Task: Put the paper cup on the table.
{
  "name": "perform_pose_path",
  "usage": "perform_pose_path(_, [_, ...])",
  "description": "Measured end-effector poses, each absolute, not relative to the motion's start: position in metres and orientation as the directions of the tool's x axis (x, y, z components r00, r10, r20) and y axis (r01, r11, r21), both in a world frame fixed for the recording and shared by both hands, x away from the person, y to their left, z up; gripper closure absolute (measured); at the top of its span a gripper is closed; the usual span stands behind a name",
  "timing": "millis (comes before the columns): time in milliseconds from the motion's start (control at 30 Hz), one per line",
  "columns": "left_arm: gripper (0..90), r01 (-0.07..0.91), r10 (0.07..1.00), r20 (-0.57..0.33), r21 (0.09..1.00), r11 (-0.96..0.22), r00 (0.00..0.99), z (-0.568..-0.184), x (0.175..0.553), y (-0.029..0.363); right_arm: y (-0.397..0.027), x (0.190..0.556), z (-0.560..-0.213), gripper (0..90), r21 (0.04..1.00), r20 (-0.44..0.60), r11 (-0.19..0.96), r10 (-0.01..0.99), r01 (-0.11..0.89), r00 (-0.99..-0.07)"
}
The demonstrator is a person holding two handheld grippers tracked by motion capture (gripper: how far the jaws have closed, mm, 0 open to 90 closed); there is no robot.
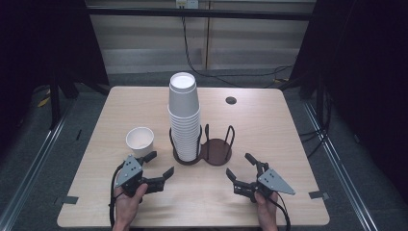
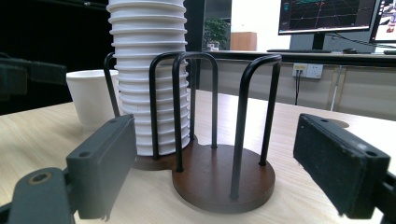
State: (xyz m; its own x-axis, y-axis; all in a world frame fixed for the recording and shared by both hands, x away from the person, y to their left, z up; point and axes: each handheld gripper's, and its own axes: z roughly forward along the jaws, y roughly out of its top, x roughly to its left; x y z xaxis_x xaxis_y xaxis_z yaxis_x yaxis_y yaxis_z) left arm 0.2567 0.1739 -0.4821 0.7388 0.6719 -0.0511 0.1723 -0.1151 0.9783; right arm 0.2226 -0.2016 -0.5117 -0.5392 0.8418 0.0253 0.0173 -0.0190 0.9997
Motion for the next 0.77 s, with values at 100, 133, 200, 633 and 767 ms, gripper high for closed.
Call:
perform_pose_path(100, [16.1, 0.184, 0.682, -0.075, 0.979, -0.088, 0.728, -0.493, 0.254, 0.171, -0.202, 0.223, -0.512, 13.1, 1.0, 0.026, -0.019, 0.842, 0.018, -0.539])
perform_pose_path(133, [16.1, 0.191, 0.697, -0.093, 0.979, -0.064, 0.711, -0.497, 0.252, 0.17, -0.202, 0.223, -0.512, 13.1, 1.0, 0.027, -0.02, 0.842, 0.019, -0.539])
perform_pose_path(200, [16.1, 0.192, 0.698, -0.108, 0.981, -0.042, 0.708, -0.504, 0.25, 0.169, -0.202, 0.223, -0.512, 13.1, 1.0, 0.026, -0.019, 0.842, 0.018, -0.539])
perform_pose_path(633, [15.6, 0.017, 0.704, -0.016, 1.0, 0.006, 0.71, -0.51, 0.234, 0.17, -0.202, 0.223, -0.512, 13.1, 1.0, 0.027, -0.02, 0.842, 0.02, -0.538])
perform_pose_path(767, [15.7, 0.021, 0.698, -0.015, 1.0, -0.001, 0.716, -0.51, 0.235, 0.17, -0.202, 0.223, -0.512, 13.2, 1.0, 0.03, -0.021, 0.847, 0.023, -0.532])
